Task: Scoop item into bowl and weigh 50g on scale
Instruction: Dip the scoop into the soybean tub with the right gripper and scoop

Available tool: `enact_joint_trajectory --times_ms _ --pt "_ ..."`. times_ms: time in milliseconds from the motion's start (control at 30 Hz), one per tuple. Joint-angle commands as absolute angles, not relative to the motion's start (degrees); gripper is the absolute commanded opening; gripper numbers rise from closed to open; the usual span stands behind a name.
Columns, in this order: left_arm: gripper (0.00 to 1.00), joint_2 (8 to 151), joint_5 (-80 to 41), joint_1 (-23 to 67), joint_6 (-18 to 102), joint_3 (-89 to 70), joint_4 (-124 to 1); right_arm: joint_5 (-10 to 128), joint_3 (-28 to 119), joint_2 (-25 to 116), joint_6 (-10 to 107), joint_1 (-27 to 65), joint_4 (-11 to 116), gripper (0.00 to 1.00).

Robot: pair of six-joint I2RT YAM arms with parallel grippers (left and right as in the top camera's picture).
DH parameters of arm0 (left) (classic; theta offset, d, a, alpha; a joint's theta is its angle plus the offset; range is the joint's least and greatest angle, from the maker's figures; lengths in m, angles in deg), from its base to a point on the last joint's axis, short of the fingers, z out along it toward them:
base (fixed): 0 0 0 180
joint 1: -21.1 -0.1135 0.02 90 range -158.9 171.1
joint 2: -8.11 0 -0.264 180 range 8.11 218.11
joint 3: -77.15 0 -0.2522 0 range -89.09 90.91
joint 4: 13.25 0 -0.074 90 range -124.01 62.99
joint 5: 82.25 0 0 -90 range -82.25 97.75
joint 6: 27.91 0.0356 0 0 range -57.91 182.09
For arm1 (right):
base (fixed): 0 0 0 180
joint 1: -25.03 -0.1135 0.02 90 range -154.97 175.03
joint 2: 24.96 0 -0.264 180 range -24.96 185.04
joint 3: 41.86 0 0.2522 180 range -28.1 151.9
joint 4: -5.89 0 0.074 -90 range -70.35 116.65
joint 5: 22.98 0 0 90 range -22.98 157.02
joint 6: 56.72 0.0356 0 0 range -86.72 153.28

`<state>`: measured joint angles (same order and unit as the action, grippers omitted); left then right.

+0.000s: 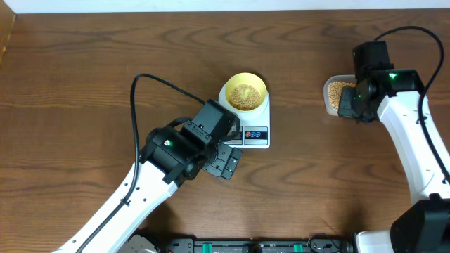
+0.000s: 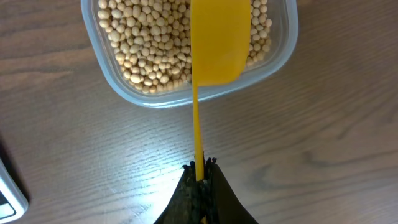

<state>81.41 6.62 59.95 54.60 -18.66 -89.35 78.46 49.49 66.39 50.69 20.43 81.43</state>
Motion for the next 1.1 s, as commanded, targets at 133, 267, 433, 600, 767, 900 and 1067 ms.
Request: enact_joint_trajectory --times_ms 133,267,433,600,767,900,1067 --pt "0.94 81.2 7.3 60.1 54.9 -17.3 -89.3 78.4 45.7 66.6 51.5 22.0 77.6 0.01" --pt "0.94 81.2 7.3 60.1 54.9 -17.3 -89.3 77.8 44.1 66.6 51.5 22.6 76.6 0.01" --pt "0.94 81.2 7.3 60.1 54.9 -17.3 -89.3 76.9 42.2 66.6 51.5 23.2 74.0 0.01" --pt "0.94 81.2 7.3 60.1 54.9 -17.3 -89.3 75.6 40.0 66.6 51.5 23.2 71.4 0.01" --pt "0.94 81.2 7.3 60.1 54.9 -17.3 -89.3 73.5 38.6 66.9 51.5 23.2 70.0 0.01" --pt "0.94 81.2 7.3 60.1 54.9 -17.3 -89.3 72.3 38.6 66.9 51.5 23.3 69.3 0.01" --pt "0.94 81.2 7.3 60.1 54.9 -17.3 -89.3 70.6 38.6 66.9 51.6 24.1 68.3 0.01"
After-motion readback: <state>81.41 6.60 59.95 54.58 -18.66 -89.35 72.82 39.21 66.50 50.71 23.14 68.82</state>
